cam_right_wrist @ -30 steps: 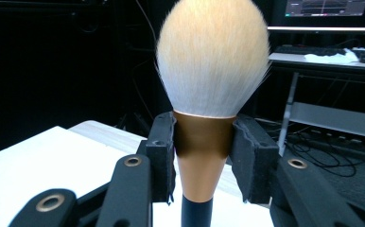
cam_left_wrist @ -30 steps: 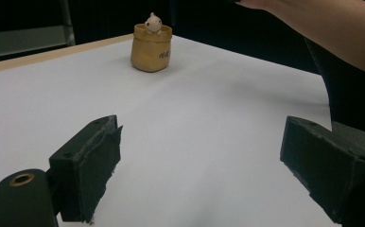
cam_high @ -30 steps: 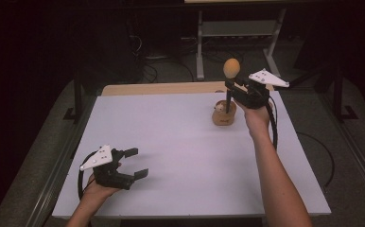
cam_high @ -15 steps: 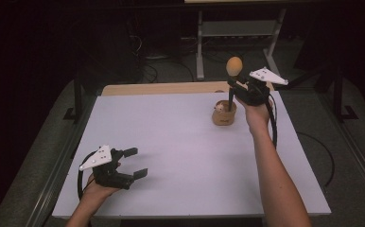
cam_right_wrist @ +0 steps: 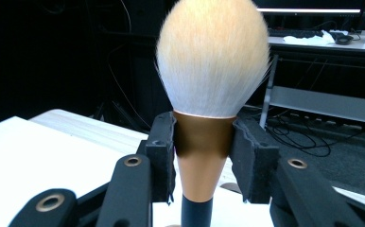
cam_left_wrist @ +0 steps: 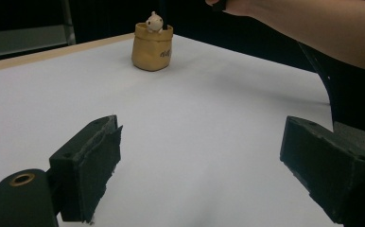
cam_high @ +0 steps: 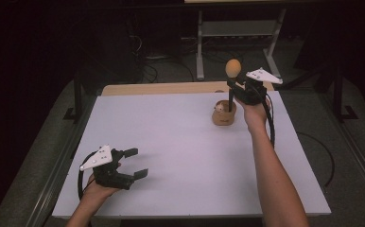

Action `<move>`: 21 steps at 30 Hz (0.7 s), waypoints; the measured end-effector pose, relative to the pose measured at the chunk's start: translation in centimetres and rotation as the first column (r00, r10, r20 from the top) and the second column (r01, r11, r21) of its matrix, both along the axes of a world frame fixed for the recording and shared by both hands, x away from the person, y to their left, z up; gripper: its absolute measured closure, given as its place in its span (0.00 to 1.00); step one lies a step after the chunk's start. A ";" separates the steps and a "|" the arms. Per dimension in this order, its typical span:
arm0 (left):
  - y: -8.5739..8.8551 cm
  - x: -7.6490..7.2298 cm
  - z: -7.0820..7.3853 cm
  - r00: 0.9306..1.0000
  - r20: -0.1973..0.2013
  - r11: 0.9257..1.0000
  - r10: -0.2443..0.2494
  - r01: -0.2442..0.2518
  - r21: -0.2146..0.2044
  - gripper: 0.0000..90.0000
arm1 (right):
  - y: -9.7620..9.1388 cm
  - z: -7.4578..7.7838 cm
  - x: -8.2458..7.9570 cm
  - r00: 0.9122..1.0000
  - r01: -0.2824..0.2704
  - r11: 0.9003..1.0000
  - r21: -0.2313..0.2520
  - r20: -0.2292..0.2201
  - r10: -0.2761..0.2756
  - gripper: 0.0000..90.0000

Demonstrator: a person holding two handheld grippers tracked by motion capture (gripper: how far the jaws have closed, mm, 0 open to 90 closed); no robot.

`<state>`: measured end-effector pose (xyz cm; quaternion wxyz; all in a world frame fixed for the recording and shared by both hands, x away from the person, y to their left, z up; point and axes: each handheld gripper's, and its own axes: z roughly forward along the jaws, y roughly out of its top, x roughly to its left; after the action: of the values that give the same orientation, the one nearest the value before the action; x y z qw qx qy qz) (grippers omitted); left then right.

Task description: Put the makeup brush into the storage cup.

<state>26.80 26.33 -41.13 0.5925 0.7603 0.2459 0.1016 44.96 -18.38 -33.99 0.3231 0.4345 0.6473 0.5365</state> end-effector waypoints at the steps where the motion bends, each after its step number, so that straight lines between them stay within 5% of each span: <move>1: 0.0 0.0 0.0 1.000 0.001 1.000 -0.001 0.001 0.003 0.14 | 0.0 -0.1 0.1 1.000 0.001 1.000 -0.003 0.000 -0.002 0.68; 21: 0.1 0.0 0.0 1.000 0.001 1.000 -0.004 0.004 0.004 0.14 | 0.8 -1.7 1.2 0.999 -0.004 0.998 -0.056 -0.043 0.001 0.68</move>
<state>26.82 26.46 -41.13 0.5913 0.7619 0.2439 0.1015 46.15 -17.57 -35.70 0.3204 0.4359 0.6695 0.5090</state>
